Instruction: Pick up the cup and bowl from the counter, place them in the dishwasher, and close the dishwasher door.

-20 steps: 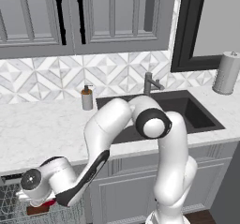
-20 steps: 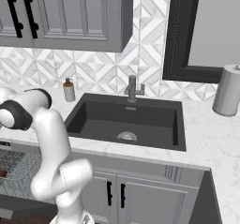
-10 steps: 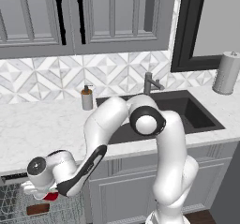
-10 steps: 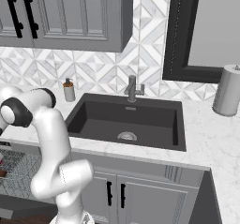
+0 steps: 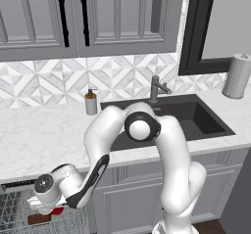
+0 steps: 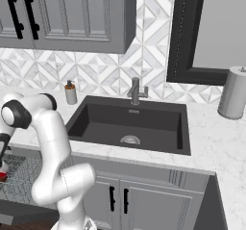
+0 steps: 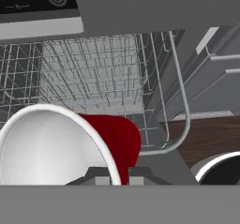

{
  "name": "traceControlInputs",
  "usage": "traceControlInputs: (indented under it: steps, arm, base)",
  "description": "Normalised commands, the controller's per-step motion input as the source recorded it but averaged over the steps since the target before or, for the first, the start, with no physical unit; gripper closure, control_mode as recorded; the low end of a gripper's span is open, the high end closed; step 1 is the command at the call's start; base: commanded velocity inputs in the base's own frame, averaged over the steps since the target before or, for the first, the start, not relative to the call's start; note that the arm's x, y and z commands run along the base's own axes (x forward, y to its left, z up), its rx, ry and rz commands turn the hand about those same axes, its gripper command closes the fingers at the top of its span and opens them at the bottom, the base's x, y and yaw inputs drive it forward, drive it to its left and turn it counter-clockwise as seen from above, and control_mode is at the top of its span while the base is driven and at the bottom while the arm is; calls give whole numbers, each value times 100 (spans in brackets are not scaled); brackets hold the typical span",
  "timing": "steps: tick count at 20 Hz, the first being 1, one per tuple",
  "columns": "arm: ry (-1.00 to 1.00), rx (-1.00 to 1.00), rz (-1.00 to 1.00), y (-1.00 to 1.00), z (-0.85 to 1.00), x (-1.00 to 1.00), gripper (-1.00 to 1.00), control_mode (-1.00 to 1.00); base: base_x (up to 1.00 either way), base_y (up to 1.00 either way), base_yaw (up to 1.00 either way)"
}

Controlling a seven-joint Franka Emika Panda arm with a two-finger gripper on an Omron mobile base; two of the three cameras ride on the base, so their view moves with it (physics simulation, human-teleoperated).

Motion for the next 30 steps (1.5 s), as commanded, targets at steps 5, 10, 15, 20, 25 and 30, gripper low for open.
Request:
traceControlInputs:
  steps: [5,10,15,20,25,30]
  arm:
    - [0,0,0,0,-10,20,100,-100]
    - [0,0,0,0,-17,6,100,-100]
    - [3,0,0,0,-6,0,-100,-100]
    - [0,0,0,0,0,0,-100,-100]
    - [0,0,0,0,1,0,-100,-100]
    - [-1,-1,0,0,20,0,-100,-100]
  base:
    - [0,0,0]
    - [0,0,0]
    - [0,0,0]
    - [0,0,0]
    - [0,0,0]
    - [0,0,0]
